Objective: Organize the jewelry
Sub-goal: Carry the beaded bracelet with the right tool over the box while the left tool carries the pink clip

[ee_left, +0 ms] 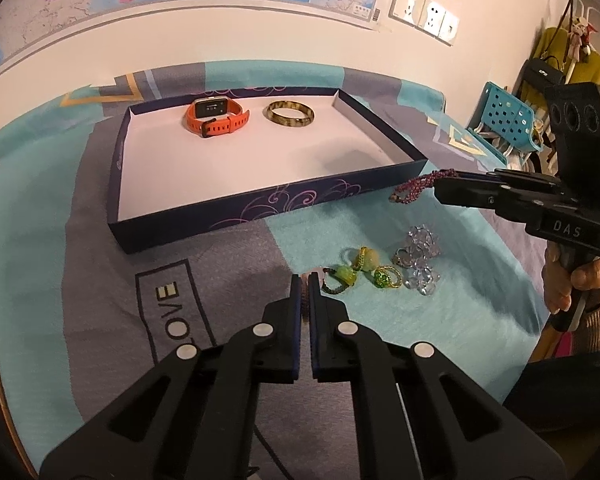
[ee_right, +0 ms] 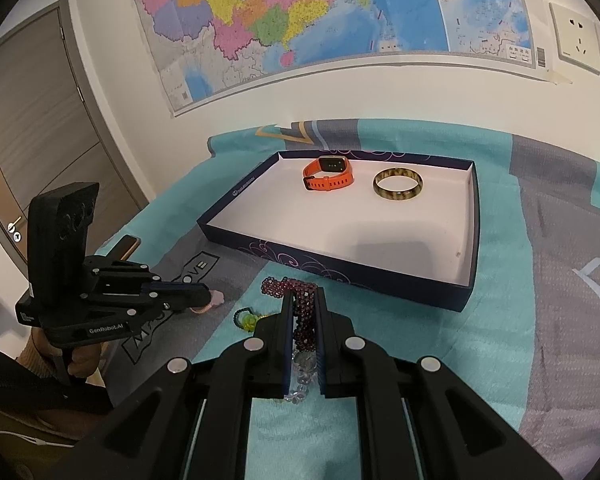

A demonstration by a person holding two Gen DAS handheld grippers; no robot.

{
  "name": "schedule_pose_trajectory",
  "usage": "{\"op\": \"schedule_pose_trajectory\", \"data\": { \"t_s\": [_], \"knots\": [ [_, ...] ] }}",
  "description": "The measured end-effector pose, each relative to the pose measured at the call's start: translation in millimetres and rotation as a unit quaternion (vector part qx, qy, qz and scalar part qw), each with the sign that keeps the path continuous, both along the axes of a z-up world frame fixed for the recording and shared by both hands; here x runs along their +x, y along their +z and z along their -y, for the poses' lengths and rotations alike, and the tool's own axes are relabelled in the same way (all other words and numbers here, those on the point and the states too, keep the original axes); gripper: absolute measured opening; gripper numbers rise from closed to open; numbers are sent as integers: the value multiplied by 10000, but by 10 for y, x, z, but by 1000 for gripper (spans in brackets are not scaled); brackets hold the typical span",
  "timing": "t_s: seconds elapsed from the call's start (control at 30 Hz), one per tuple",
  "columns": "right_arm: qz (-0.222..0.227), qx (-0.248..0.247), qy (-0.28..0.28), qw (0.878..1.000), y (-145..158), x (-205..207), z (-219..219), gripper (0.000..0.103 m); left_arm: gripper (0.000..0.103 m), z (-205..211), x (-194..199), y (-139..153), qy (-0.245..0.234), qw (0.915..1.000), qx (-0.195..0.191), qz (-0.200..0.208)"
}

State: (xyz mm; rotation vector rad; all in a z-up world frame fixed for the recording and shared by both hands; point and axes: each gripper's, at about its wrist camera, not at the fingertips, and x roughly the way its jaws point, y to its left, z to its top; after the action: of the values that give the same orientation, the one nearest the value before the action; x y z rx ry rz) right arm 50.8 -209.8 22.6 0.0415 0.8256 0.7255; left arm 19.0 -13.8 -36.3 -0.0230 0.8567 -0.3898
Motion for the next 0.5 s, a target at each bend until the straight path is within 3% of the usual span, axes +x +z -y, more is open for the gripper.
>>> {"op": "schedule_pose_trajectory", "data": {
  "t_s": [0.23,0.5],
  "knots": [
    [-7,21,-1,10000,5,-3,6,8,4,-24,24,-33,55,10000,20,-52],
    [123,5,30,9999,86,88,-21,8,4,-105,41,209,62,9996,-117,243]
  ]
}}
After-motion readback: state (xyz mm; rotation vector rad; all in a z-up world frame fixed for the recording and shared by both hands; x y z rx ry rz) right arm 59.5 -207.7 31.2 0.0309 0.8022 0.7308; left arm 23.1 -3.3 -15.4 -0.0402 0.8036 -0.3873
